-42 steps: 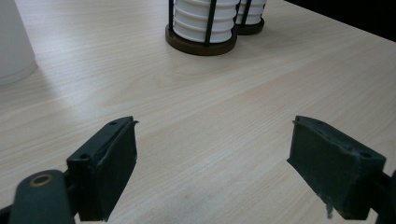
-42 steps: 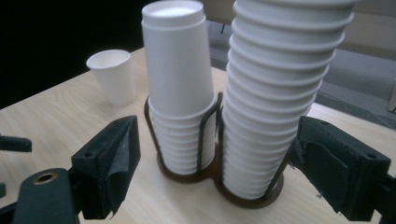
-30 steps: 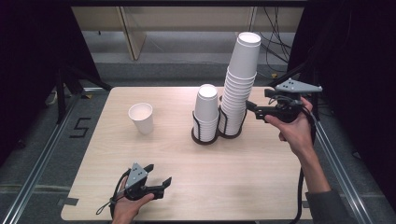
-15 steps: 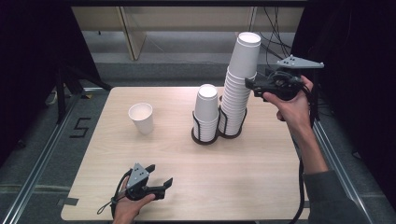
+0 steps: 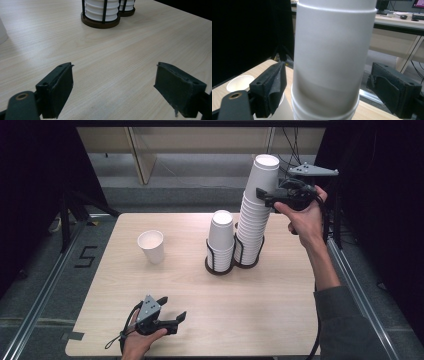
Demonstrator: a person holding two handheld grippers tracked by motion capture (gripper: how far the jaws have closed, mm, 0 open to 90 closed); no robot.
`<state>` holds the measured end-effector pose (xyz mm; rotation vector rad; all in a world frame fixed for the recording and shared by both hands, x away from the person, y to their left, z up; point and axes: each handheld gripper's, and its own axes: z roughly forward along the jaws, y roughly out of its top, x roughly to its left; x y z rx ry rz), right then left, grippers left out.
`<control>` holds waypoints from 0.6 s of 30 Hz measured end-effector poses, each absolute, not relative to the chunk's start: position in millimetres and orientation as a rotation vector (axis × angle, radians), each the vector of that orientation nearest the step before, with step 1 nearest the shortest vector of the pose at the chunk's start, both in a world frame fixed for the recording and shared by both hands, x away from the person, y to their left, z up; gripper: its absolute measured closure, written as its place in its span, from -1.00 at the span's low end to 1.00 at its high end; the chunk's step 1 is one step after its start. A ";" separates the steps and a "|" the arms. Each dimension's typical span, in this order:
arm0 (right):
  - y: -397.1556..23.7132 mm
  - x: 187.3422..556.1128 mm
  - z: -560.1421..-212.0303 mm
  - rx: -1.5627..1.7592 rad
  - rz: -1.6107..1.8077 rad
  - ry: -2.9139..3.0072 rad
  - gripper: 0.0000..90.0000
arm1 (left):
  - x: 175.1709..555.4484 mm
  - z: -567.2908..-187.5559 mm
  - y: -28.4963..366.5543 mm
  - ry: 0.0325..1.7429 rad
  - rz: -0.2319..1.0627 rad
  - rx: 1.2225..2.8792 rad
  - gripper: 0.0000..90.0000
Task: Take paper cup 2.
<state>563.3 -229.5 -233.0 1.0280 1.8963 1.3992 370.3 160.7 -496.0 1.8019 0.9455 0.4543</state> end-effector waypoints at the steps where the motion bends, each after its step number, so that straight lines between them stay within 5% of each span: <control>1: -227.7 564.8 -232.6 1.039 1.404 1.891 -0.66 | 370.2 -495.9 160.5 0.942 0.453 1.802 -0.67; 18: -209.2 593.5 -229.8 1.073 1.369 1.899 -0.64 | 369.5 -494.6 160.8 0.938 0.445 1.786 -0.67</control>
